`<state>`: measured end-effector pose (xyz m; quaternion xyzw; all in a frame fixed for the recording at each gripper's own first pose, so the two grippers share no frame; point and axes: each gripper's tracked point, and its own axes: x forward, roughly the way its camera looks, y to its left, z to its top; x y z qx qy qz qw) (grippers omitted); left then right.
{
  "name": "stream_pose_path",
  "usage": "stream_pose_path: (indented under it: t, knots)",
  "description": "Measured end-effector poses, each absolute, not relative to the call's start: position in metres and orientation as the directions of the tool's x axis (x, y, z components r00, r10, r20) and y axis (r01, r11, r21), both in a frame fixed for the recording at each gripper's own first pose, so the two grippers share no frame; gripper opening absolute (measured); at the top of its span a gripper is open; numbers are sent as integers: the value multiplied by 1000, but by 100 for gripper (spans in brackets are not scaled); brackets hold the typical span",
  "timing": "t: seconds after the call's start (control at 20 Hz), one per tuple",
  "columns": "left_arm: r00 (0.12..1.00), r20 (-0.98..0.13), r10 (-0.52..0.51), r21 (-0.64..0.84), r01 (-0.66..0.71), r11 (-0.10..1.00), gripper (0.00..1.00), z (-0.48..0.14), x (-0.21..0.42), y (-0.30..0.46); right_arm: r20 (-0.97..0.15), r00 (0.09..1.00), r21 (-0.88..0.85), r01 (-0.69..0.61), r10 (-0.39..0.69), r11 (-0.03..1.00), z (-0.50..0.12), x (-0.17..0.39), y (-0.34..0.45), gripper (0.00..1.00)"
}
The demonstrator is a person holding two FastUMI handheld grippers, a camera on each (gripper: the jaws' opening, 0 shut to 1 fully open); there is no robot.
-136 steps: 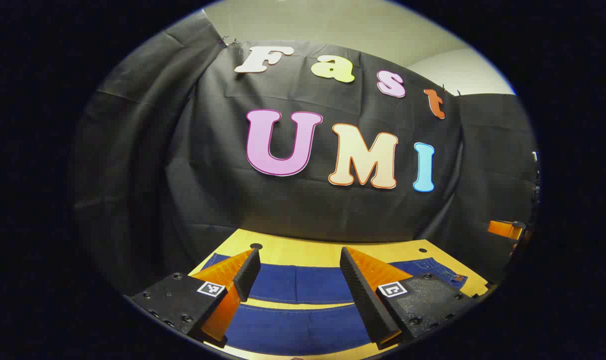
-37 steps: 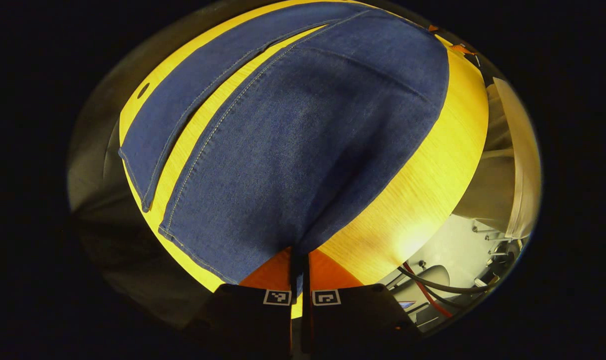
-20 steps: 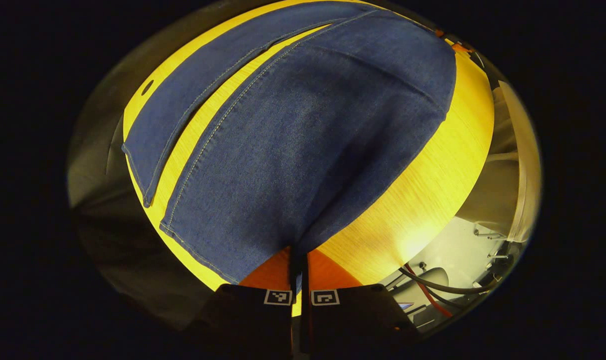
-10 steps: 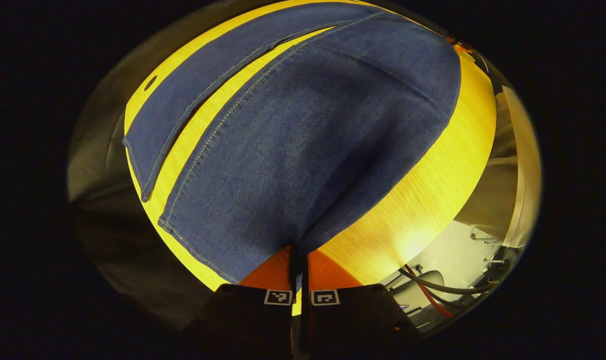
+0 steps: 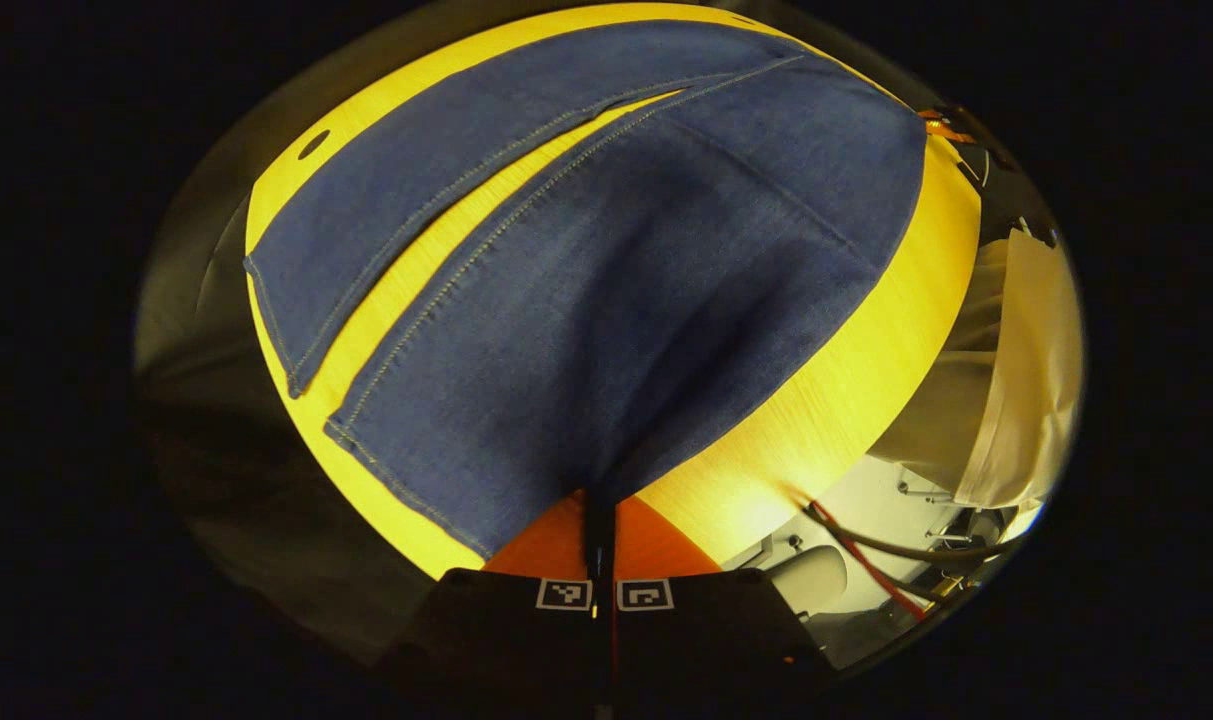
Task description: Grasp the waist and the cuffs of the jeans and fold them to make the two legs overlap; first hold the waist and fold one-third of the jeans toward the cuffs, then hold the cuffs and fold the remaining one-third in the same direction to finish folding.
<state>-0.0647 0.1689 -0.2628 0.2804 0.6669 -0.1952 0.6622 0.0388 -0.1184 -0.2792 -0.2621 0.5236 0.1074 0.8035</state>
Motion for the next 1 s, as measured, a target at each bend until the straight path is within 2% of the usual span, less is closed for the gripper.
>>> stream_pose_path:
  t: [0.1, 0.45, 0.5, 0.6, 0.65, 0.8, 1.0]
  knots:
    - [25, -989, 147, 128, 646, 752, 0, -241, -50, 173, -872, 482, -313, -408, -89, 858, -258, 55, -113, 3]
    - [89, -963, 253, 246, 673, 697, 0, -166, 33, 180, -780, 626, -258, -282, -27, 924, -172, 127, -95, 0]
    - [100, -956, 275, 268, 679, 683, 0, -157, 47, 184, -764, 644, -251, -269, -20, 930, -161, 138, -91, 3]
    - [129, -943, 306, 310, 672, 672, 0, -150, 75, 187, -741, 672, -237, -248, -9, 939, -151, 167, -87, 0]
    - [150, -937, 314, 332, 658, 676, 0, -148, 92, 188, -734, 679, -231, -240, -7, 943, -151, 181, -87, 2]
    - [259, -901, 347, 432, 593, 680, 0, -147, 151, 194, -710, 704, -209, -207, -3, 956, -150, 220, -87, 3]
    - [344, -858, 380, 511, 509, 693, 0, -182, 214, 207, -701, 713, -108, -147, 29, 983, -176, 277, -88, 0]
